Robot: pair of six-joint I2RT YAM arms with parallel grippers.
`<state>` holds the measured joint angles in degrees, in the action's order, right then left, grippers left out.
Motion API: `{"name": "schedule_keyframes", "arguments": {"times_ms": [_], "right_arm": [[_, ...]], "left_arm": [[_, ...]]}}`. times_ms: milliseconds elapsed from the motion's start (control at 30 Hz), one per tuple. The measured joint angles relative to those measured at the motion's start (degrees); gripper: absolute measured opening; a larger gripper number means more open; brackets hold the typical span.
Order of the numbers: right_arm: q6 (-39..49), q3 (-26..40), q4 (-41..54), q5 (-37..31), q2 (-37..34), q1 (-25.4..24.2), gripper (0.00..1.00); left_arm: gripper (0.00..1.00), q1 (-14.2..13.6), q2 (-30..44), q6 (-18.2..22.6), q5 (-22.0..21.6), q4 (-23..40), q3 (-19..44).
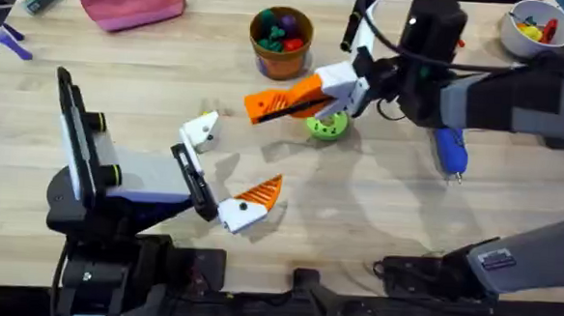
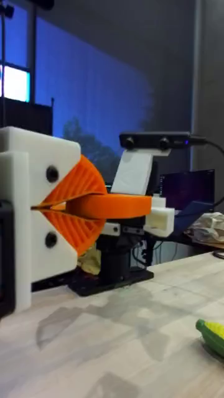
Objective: Pick up the gripper from the table and insert it into the empty holder that is missing its gripper. Then pick up a screw, insert it into the mounting hole, and use the screwdriver to tighten it. Finally, clean up the table by picking up the vegetable and placing it into the bucket.
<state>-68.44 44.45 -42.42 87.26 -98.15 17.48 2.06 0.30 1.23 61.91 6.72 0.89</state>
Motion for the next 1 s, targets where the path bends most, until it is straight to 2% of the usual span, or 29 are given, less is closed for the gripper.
{"name": "schedule_keyframes", "arguments": {"times_ms": [233, 433, 733, 1000], "right_arm": [[6.4, 0.0, 0.0, 0.0, -1.8, 3.8, 0.01], [9.7, 0.0, 0.0, -0.4, -1.8, 4.4, 0.01], [10.2, 0.0, 3.0, -2.0, -1.8, 7.5, 0.01], [10.1, 0.0, 3.0, -3.6, -1.8, 7.9, 0.01]], "left_arm": [[0.985, 0.0, 0.0, 0.0, 0.0, 0.0, 0.0], [0.985, 0.0, 0.0, 0.0, 0.0, 0.0, 0.0], [0.986, 0.0, 0.0, 0.0, 0.0, 0.0, 0.0], [0.985, 0.0, 0.0, 0.0, 0.0, 0.0, 0.0]]}}
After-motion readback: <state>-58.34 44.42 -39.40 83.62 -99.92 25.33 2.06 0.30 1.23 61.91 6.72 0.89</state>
